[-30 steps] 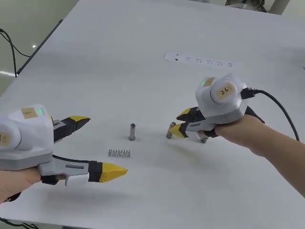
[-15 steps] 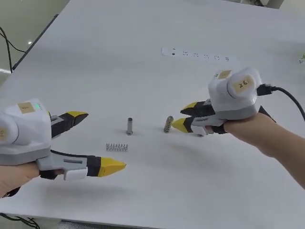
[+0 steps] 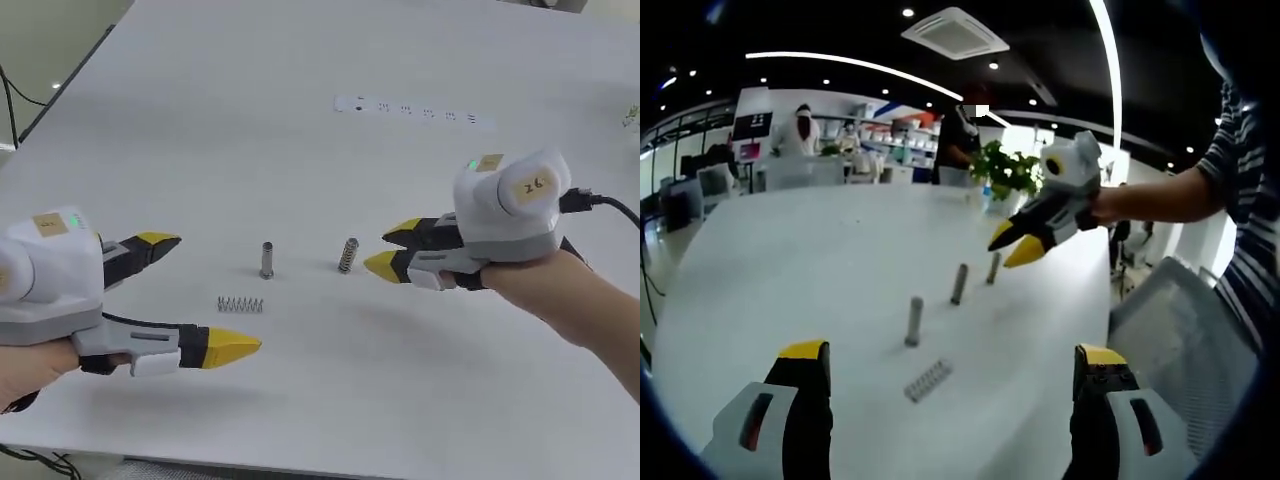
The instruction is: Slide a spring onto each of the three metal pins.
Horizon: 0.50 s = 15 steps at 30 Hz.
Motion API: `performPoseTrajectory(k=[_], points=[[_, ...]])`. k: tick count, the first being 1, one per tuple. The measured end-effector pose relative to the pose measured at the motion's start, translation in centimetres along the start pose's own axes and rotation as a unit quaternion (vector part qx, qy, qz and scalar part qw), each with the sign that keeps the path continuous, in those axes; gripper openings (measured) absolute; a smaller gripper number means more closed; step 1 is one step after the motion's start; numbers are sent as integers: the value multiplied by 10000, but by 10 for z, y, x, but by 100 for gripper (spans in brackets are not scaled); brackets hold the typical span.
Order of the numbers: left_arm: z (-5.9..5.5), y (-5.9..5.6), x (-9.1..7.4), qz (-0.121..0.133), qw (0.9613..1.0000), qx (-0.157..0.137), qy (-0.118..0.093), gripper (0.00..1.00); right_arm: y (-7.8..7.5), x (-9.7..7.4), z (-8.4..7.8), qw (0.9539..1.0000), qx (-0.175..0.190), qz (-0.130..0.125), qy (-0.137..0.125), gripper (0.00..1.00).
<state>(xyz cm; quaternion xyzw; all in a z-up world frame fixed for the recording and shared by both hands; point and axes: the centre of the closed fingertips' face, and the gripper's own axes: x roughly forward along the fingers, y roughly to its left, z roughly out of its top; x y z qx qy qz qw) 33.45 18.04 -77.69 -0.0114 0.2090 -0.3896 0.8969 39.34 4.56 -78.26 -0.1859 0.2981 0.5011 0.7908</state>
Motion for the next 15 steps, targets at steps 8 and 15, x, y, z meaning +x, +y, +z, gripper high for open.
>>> performPoseTrajectory(k=[8, 15], points=[[-5, -2, -1, -10, 10000, -19, 58, 98, 14, -1, -12, 9998, 173, 93, 10, 22], [-5, -1, 1, -23, 10000, -17, 66, 98, 16, 0, -27, 9996, 218, 141, 131, 22]])
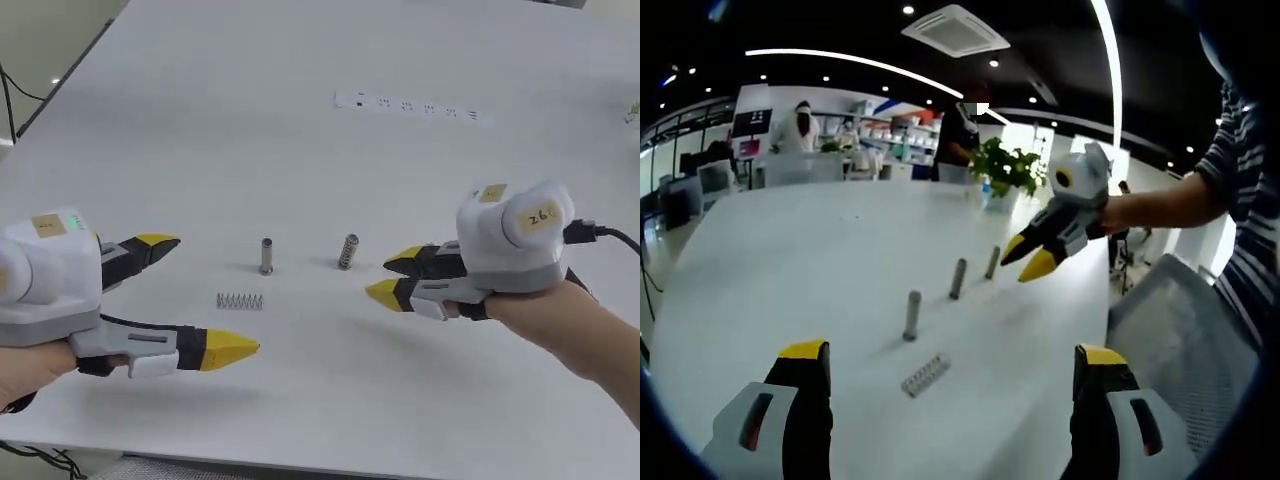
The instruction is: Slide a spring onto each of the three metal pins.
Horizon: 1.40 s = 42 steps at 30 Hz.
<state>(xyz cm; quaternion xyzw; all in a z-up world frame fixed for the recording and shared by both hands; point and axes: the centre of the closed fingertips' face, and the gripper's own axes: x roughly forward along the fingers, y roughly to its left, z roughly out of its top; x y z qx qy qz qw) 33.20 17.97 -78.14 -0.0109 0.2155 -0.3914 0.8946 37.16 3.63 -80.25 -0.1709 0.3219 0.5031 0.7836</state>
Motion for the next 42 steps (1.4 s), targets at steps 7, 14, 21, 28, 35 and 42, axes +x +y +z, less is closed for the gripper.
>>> performPoseTrajectory(k=[7, 14, 21, 28, 35, 42], points=[[-1, -2, 2, -35, 10000, -8, 8, 98, 0, 0, -1, 10000, -17, 20, 45, 22], [-3, 0, -2, 3, 10000, -26, 6, 98, 11, 10, 12, 9996, -207, 205, 47, 20], [-5, 1, -4, 20, 10000, -54, 7, 98, 26, 23, 24, 9965, -677, 445, 222, 20], [-7, -1, -3, 12, 10000, -49, 46, 98, 44, 40, 38, 9906, -1151, 670, 308, 20], [-6, -1, -2, 23, 10000, -71, 22, 98, 63, 60, 51, 9849, -1445, 880, 380, 19], [-11, -4, -3, 5, 9999, -135, 41, 98, 79, 83, 56, 9774, -1751, 1047, 553, 18]])
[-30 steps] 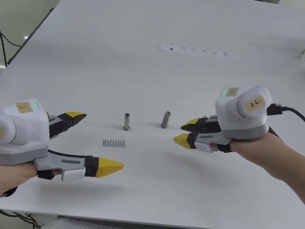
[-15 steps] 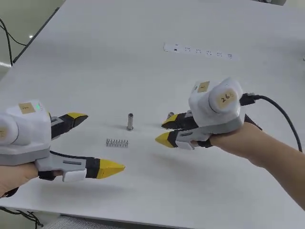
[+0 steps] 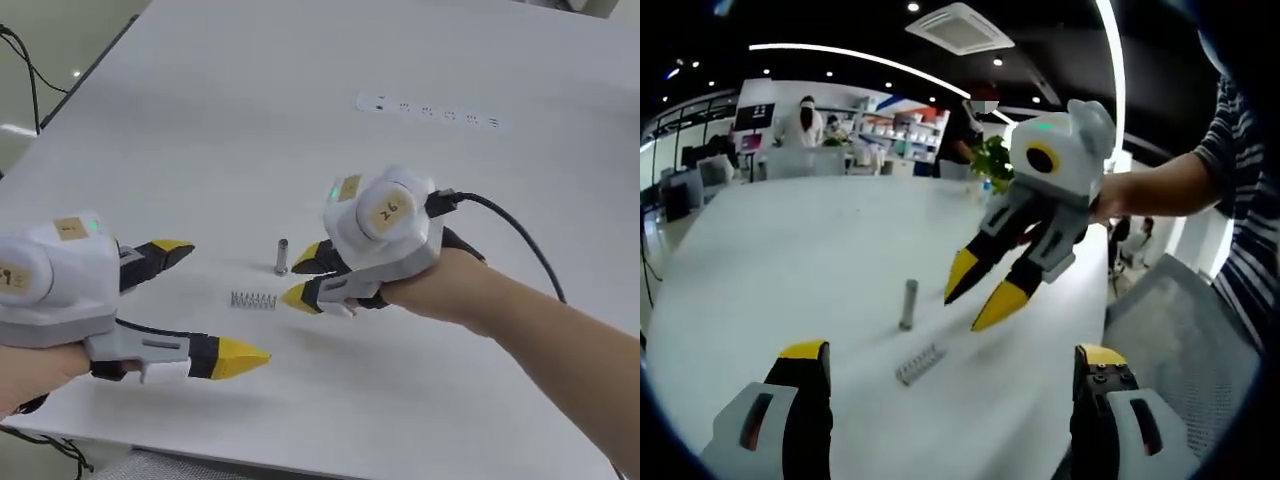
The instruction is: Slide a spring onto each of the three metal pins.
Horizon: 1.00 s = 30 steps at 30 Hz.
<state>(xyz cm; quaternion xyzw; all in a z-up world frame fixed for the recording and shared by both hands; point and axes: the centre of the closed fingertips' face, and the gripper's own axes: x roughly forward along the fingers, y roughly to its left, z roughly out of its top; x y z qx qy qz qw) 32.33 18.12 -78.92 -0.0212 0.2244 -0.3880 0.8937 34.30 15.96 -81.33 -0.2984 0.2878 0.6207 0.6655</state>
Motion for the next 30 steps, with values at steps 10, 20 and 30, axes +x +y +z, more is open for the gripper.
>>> performPoseTrajectory(k=[10, 20, 30], points=[[-4, 3, -6, 49, 10000, -64, 9, 98, -1, 20, -1, 9997, -116, 140, 173, 17], [-9, 3, -8, 73, 9999, -121, 54, 98, -1, 38, -16, 9992, 10, 218, 346, 16], [-11, 5, -9, 114, 9998, -164, 79, 98, 1, 50, -18, 9992, -77, 225, 315, 13]])
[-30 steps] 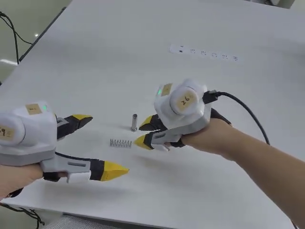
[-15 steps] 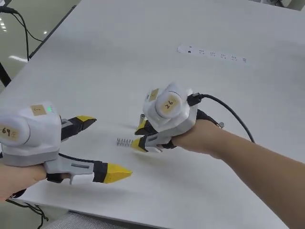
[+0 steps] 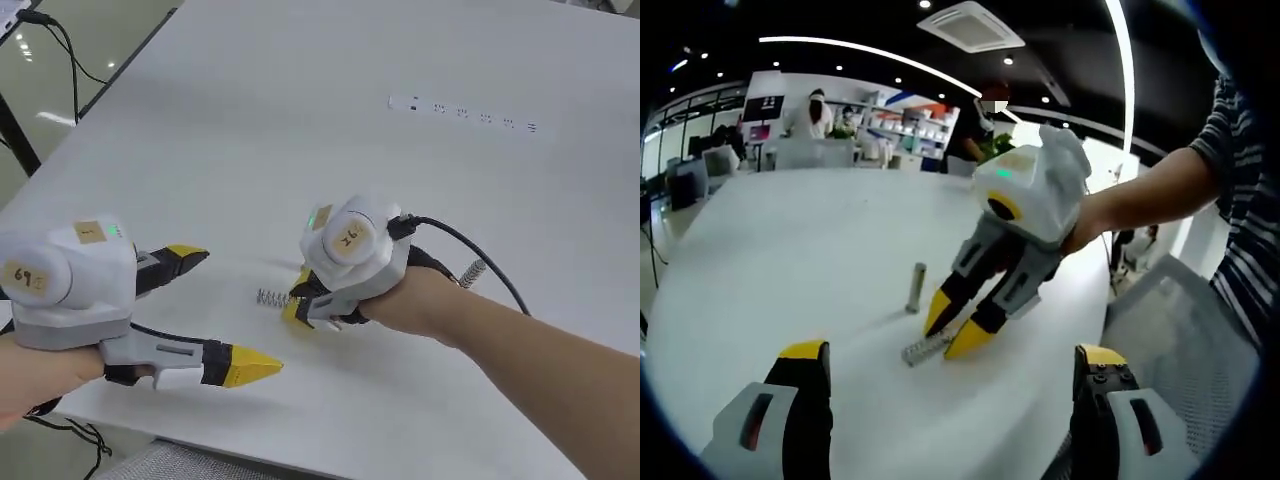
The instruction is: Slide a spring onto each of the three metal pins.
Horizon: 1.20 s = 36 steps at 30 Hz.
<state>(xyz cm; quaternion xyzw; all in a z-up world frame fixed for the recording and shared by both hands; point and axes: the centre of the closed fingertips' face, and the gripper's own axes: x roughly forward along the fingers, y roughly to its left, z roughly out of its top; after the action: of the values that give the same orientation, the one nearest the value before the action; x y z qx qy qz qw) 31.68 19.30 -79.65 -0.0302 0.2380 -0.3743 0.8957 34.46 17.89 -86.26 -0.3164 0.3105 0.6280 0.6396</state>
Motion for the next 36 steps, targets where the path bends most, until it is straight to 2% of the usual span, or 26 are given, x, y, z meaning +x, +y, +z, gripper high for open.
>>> performPoseTrajectory(k=[1, 2, 7, 13, 19, 29, 36], points=[[0, 0, 0, 1, 10000, -7, -5, 98, 1, -1, -3, 10000, 39, 3, 90, 11], [0, 0, 0, 2, 10000, -14, -8, 98, 1, -2, -2, 10000, 37, 13, 65, 8], [-2, -1, 0, -9, 10000, -12, 37, 98, 4, -5, -3, 10000, -53, 34, 54, 8], [2, -5, 3, -75, 10000, 16, 17, 98, 5, -21, -4, 9999, 62, 1, -93, 8], [7, -14, 9, -218, 9997, 85, -9, 97, 4, -38, -9, 9999, -36, -107, -98, 8], [5, -28, 16, -449, 9988, 180, 83, 94, 5, -66, -21, 9996, -40, -260, -137, 8], [6, -39, 21, -641, 9977, 192, 113, 89, 10, -77, -34, 9994, -122, -317, -69, 8]])
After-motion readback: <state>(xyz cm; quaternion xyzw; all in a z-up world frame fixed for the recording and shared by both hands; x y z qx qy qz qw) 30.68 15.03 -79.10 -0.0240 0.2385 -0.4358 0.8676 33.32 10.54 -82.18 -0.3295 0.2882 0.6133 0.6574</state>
